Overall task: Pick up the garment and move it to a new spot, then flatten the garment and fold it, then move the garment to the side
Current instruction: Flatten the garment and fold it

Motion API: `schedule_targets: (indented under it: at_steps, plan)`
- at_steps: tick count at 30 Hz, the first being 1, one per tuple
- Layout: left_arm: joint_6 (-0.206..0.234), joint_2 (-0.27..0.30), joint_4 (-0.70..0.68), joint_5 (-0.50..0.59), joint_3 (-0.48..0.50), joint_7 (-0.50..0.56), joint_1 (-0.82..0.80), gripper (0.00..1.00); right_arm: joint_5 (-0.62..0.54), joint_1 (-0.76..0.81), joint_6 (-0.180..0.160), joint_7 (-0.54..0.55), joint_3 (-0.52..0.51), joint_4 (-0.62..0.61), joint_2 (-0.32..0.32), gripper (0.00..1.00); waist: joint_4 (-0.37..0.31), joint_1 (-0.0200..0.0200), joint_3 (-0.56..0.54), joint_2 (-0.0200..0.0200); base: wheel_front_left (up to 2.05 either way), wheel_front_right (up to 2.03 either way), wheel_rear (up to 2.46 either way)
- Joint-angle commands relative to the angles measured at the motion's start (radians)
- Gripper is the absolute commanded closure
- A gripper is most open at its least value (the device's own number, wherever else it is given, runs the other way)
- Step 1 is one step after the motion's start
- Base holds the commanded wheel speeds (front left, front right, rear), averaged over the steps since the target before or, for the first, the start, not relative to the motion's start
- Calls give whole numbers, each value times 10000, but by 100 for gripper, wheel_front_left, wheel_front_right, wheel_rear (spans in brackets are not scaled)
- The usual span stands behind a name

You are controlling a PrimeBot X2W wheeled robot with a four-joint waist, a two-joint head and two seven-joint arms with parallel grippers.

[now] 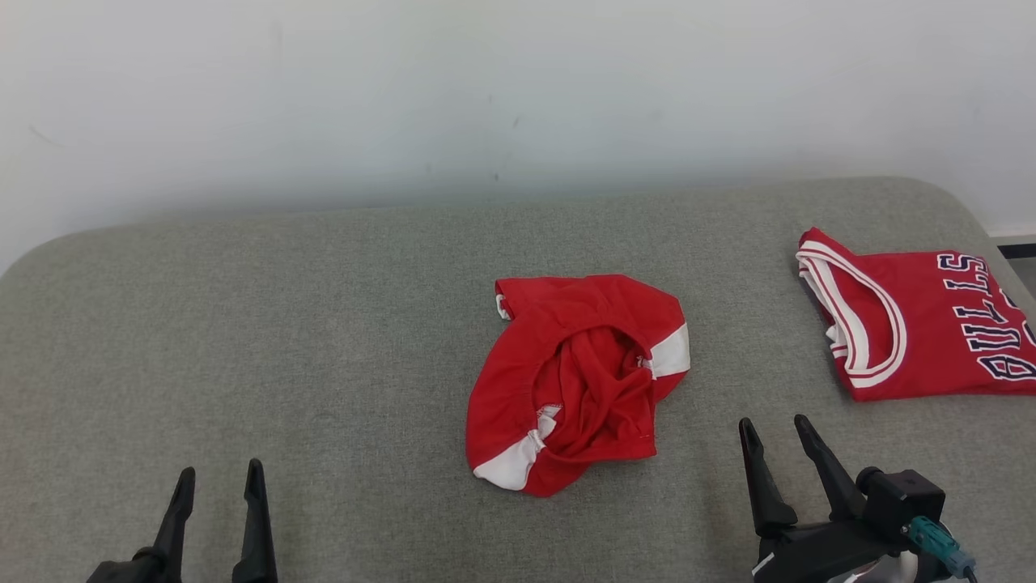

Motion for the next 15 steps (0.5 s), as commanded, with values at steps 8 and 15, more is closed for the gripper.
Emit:
schedule_targets:
  at_steps: [8, 15]
  plan:
    - [2, -46, -34, 119, -25, -19, -36, 0, -54, 22, -30, -40, -41, -89, 47, 0, 69, 0, 68, 0, 0, 0, 0]
    - [2, -59, 57, 112, -79, -20, 12, 0, -61, 42, -30, -42, -4, -39, 61, 0, 28, 0, 13, 0, 0, 0, 0]
